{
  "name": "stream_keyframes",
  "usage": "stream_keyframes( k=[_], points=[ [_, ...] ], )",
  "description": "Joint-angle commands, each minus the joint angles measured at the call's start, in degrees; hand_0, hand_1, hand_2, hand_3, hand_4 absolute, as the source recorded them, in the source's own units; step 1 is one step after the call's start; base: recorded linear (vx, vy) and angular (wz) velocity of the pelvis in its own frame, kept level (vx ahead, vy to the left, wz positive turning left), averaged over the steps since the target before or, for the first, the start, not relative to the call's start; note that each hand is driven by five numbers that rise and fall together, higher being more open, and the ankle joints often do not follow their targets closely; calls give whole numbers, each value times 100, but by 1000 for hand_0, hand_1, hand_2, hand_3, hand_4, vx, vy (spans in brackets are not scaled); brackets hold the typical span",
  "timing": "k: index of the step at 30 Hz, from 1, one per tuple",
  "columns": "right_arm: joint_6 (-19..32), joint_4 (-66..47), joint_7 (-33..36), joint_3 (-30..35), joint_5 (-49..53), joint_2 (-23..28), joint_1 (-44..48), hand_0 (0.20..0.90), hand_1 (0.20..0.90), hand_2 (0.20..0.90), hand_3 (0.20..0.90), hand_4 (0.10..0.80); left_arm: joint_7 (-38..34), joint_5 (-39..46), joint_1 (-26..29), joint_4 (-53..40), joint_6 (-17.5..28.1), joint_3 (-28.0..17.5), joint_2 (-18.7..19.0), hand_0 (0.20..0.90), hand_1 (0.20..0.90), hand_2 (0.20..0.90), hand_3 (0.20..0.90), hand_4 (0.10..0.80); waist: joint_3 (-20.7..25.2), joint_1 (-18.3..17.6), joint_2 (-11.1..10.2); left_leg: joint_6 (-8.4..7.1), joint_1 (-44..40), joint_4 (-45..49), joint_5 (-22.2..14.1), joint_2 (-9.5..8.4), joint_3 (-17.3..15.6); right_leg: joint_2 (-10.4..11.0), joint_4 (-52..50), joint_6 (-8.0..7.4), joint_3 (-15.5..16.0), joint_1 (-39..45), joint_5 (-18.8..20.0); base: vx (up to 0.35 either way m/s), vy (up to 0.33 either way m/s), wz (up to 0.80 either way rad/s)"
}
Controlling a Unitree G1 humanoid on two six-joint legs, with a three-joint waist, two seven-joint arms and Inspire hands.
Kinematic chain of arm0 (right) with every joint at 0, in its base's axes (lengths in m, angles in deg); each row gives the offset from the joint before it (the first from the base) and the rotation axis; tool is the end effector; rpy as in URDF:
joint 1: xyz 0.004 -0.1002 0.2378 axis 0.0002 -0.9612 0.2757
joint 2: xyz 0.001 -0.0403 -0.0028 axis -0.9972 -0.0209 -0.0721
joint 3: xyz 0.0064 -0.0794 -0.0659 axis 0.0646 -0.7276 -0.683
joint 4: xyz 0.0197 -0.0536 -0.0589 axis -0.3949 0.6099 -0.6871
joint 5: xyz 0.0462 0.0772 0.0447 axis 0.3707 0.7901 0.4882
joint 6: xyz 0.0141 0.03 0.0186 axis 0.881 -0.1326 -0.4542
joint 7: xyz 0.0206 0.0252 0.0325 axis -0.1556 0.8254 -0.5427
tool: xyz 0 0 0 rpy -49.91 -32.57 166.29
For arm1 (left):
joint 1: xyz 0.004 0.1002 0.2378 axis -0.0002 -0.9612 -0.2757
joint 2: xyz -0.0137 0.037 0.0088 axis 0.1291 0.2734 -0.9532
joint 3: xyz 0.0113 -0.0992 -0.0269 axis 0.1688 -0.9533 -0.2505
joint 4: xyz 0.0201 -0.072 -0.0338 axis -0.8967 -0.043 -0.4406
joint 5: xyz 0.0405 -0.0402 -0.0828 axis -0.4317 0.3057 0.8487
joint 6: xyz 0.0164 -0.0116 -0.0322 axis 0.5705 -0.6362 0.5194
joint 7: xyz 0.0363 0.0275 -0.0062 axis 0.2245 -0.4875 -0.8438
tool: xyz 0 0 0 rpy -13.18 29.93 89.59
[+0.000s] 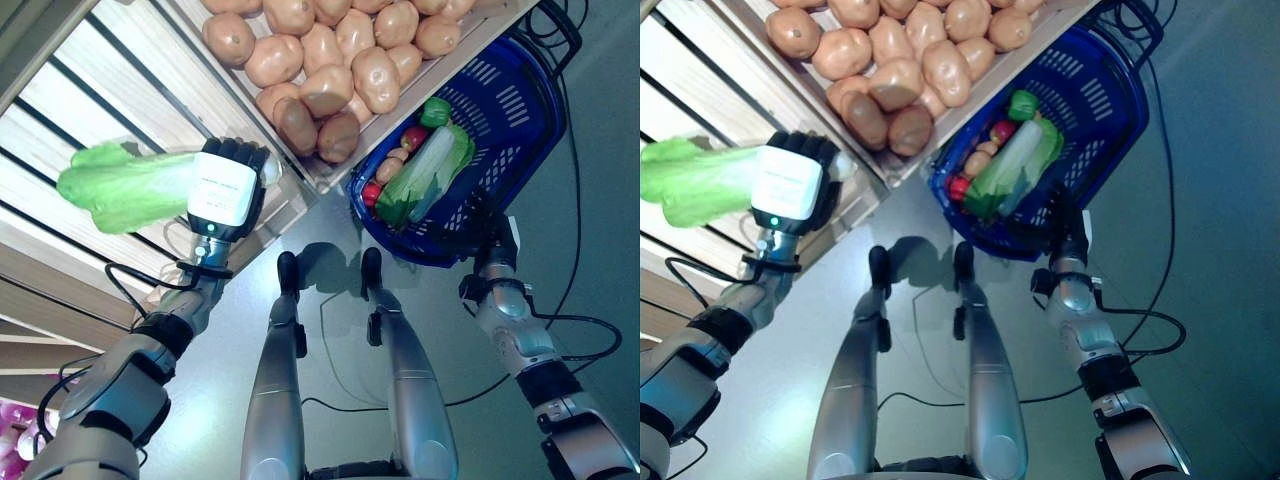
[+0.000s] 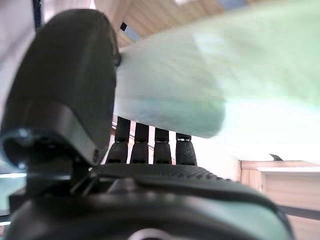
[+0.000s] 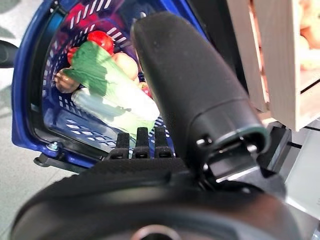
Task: Put vegetables into the basket
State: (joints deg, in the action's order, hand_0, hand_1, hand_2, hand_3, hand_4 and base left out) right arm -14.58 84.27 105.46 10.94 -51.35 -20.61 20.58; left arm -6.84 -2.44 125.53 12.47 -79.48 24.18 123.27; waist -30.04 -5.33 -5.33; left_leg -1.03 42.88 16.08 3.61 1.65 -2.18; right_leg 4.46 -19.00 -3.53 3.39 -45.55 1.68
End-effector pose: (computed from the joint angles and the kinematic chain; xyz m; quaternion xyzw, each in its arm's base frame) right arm 0.2818 -0.1944 0.0832 0.0145 -0.0168 -0.1178 0.9928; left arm 0.3131 0.2463 0.0885 0.7472 -0.3167 0.2090 0.5456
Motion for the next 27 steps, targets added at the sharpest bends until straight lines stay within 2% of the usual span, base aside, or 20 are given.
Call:
stream_keyframes(
  k=[1,9,13,19,21,23,25,26,27],
  points=[
    [506,-533,195,195,-80,310,-171,900,900,900,900,800,-549,32,157,-93,200,-643,12,300,300,300,300,400,25,2,102,-97,-279,-205,179,-59,18,-153,395,123,209,679,251,19,9,-4],
    [440,-665,104,307,-125,158,-535,900,900,900,900,800,-1269,-15,-516,-546,690,-1230,-7,300,300,300,300,400,30,164,199,-130,-1120,-742,295,-85,52,45,823,46,429,1602,276,49,-1,-4],
    [458,-845,-19,419,-255,26,-985,900,900,900,900,800,-1479,-289,-1243,-1154,916,-1599,-133,300,300,300,300,400,277,302,304,-118,-1511,-1095,356,-116,119,193,1108,-17,578,2023,299,99,-32,1],
    [421,-1034,-67,585,-293,-110,-1458,900,900,900,900,800,-1611,-359,-2083,-1881,1320,-1936,-269,300,300,300,300,400,628,479,440,-122,-1996,-1510,436,-117,217,275,1386,-56,760,2569,276,101,-37,7],
    [418,-1096,-205,652,-277,-195,-1713,900,900,900,900,800,-1635,-378,-2441,-2222,1749,-2163,-275,300,300,300,300,400,812,547,480,-144,-2226,-1694,466,-96,257,289,1503,-70,810,2829,256,140,-46,7],
    [395,-1162,-276,683,-344,-238,-1817,900,900,900,900,800,-1554,-319,-2633,-2434,1933,-2308,-321,300,300,300,300,400,901,566,496,-147,-2345,-1764,475,-95,284,291,1565,-72,820,2966,250,115,-35,11],
    [313,-1307,-487,738,-489,-346,-2008,900,900,900,900,800,-1108,55,-3008,-2884,2804,-2646,-492,300,300,300,300,400,1174,635,537,-145,-2632,-1813,424,-104,347,310,1672,-63,865,3288,211,157,-37,27],
    [297,-1318,-502,744,-496,-358,-2029,900,900,900,900,800,-1023,104,-3048,-2954,2860,-2683,-510,300,300,300,300,400,1200,638,538,-143,-2666,-1812,415,-107,355,313,1684,-62,875,3326,211,141,-13,19],
    [268,-1382,-662,777,-544,-415,-2111,900,900,900,900,800,-636,442,-3228,-3248,3287,-2844,-660,300,300,300,300,400,1312,671,541,-133,-2835,-1806,352,-121,381,333,1722,-57,904,3498,189,139,-2,8]
  ],
)
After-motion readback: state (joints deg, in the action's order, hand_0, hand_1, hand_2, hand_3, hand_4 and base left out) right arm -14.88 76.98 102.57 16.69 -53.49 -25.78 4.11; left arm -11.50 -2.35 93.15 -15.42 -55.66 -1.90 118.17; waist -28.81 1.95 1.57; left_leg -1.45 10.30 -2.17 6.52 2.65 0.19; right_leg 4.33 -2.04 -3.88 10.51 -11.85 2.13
